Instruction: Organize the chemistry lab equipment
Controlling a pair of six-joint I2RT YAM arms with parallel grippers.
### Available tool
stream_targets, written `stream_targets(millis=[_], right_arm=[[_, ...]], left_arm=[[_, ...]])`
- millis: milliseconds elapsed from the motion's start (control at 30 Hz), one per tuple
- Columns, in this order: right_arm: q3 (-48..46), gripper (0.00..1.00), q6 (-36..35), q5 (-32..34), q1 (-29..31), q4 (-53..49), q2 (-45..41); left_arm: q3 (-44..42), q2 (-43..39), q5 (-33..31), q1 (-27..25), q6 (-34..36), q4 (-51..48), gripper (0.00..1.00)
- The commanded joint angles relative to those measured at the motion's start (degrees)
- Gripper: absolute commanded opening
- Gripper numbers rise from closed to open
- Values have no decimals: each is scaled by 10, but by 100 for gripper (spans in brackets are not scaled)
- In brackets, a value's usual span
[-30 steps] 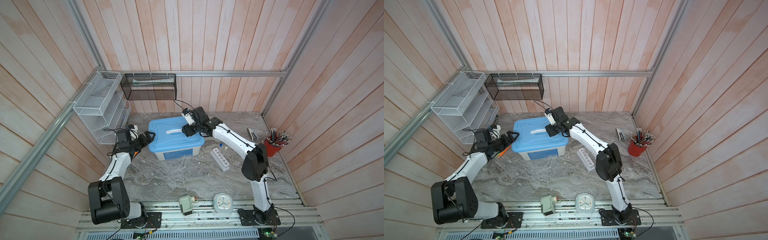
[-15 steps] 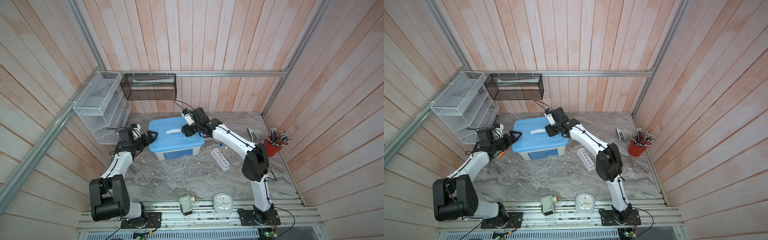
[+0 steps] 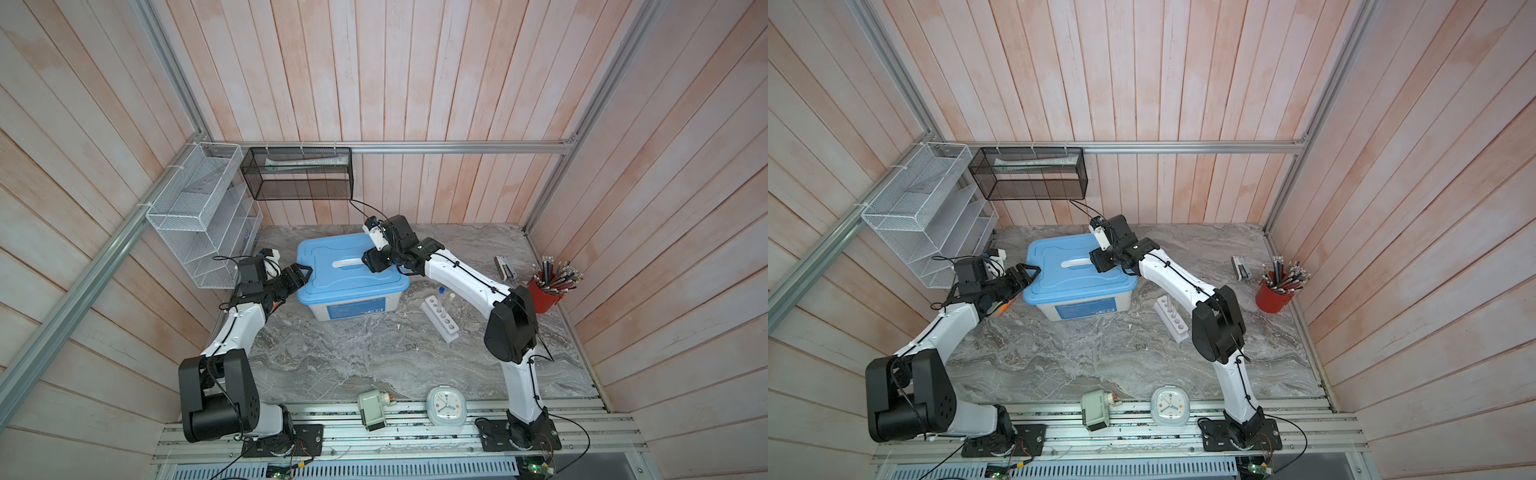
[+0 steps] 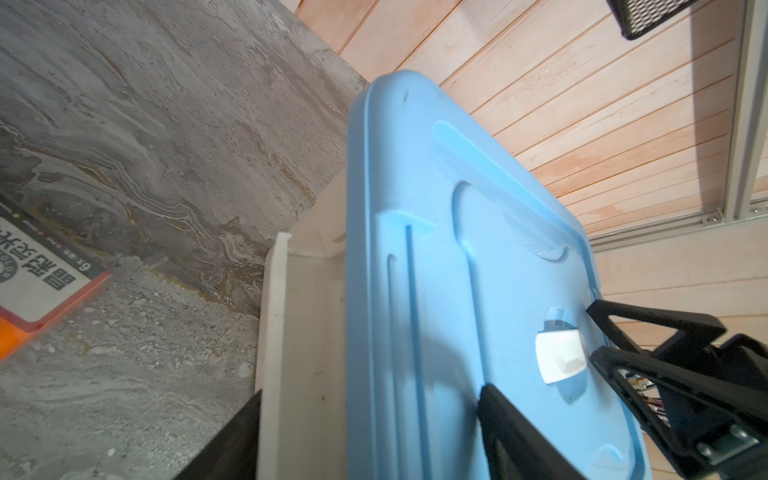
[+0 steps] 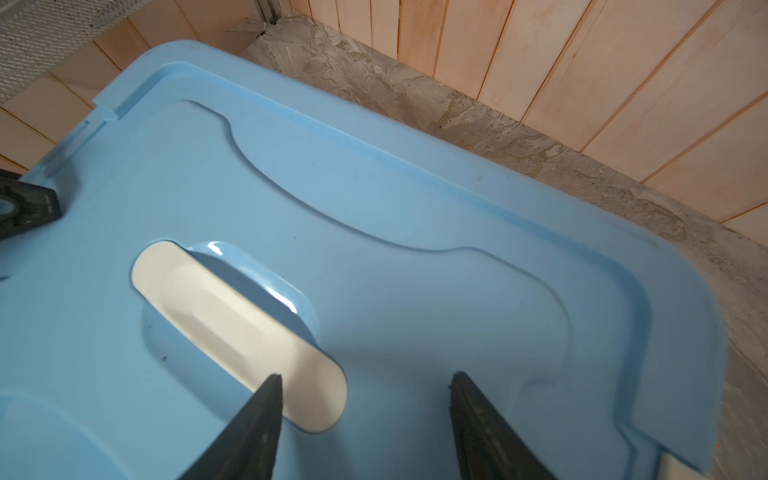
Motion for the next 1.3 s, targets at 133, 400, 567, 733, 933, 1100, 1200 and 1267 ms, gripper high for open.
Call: stream_targets(millis=[133, 400, 567, 733, 933, 1100, 1200, 1267], right_arm=[[-43, 62, 33, -36, 3, -22, 1], [-52, 62, 39, -40, 3, -16, 1], [-52, 62, 39, -39, 3, -16, 1], [-54, 61, 41, -40, 3, -14, 2], [-54, 61, 42, -42, 3, -12, 4], [-57, 61, 42, -42, 3, -10, 4], [-59, 61, 43, -42, 3, -9, 2], [-60, 61, 43, -42, 3, -8, 2]], left_arm=[[28, -33, -67, -19, 46, -38, 75], [51, -40, -130, -51, 76, -76, 73], [60, -39, -143, -62, 85, -88, 71], [71, -45, -154, -69, 92, -101, 68], [92, -45, -184, -87, 105, -126, 68], [115, -38, -222, -114, 118, -149, 68], [128, -35, -244, -130, 126, -161, 68], [133, -33, -253, -136, 130, -167, 68]])
